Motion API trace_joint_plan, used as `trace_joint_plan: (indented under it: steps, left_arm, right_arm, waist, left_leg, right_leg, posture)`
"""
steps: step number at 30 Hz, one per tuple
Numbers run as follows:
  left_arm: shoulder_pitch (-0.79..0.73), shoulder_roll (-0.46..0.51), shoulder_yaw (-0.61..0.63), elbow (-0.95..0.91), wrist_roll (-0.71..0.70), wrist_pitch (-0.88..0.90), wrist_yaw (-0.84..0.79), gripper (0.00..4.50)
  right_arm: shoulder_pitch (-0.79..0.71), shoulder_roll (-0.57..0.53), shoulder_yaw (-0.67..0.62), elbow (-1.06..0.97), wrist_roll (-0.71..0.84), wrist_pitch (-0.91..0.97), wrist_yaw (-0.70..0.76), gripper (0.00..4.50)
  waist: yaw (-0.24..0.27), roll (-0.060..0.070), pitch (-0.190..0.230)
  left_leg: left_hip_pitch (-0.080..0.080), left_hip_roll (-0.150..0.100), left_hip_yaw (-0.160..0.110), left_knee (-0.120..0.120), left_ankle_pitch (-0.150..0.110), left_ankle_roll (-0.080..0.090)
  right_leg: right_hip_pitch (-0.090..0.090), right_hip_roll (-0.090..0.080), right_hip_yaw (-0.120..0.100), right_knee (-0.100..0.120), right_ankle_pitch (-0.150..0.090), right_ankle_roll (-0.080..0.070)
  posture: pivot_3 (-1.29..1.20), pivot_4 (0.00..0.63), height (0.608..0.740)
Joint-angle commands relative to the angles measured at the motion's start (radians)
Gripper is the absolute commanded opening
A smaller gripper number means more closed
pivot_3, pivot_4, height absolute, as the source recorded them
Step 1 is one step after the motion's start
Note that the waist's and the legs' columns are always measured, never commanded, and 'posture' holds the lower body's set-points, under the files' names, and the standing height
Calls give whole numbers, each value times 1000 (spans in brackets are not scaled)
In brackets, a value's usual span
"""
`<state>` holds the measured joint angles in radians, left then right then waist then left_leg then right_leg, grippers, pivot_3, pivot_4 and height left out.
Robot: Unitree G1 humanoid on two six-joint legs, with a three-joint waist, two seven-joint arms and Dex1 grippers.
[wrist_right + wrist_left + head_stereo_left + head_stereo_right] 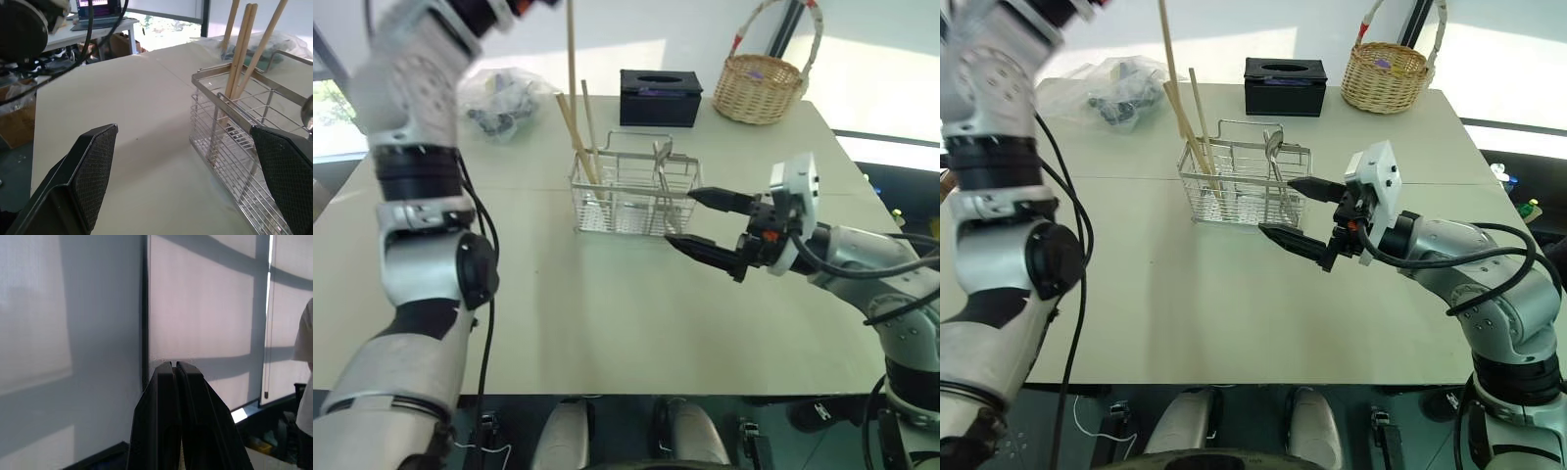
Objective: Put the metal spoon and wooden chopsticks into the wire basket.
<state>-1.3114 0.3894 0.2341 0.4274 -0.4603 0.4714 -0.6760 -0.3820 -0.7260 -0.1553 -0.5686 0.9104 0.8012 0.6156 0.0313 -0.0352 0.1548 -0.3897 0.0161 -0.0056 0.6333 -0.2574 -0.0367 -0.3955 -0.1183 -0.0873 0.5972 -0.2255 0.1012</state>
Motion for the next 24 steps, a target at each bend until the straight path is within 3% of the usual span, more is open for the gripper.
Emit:
trace_joint_plan:
  steps: [1,10,13,20,24]
  left_arm:
    - [17,-12,-16,-62,3,-35,11,16]
    - [157,-93,-58,-83,31,-78,61,16]
    - [190,-111,-59,-86,32,-73,82,902]
    - [216,-104,-35,-197,-17,8,117,4460]
    - [224,4,-29,-277,-27,74,83,4460]
  right_arm:
    - [10,-10,-48,-50,25,-5,-17,4500]
    - [26,-33,-84,-41,29,-11,-31,4500]
    - [18,-35,-87,-29,26,-12,-31,4500]
    - [-5,-35,-74,-3,10,-20,-24,4500]
    - [-22,-44,-68,33,-17,-35,2,4500]
  waist:
    - [0,0,0]
    - [6,0,0]
    - [6,0,0]
    - [6,0,0]
    - [-1,1,0]
  left_leg:
    - [0,0,0,0,0,0]
    - [0,0,0,1,-1,1]
    - [0,0,0,1,-1,1]
    - [0,0,0,1,-1,1]
    - [0,0,0,1,-1,1]
  right_leg:
    - [0,0,0,0,0,0]
    - [1,0,0,-1,0,0]
    - [1,0,0,-1,0,0]
    - [1,0,0,-1,0,0]
    - [1,0,0,-1,0,0]
  posture:
    - [0,150,706]
    - [0,150,706]
    - [0,150,706]
    - [0,150,706]
    - [0,150,706]
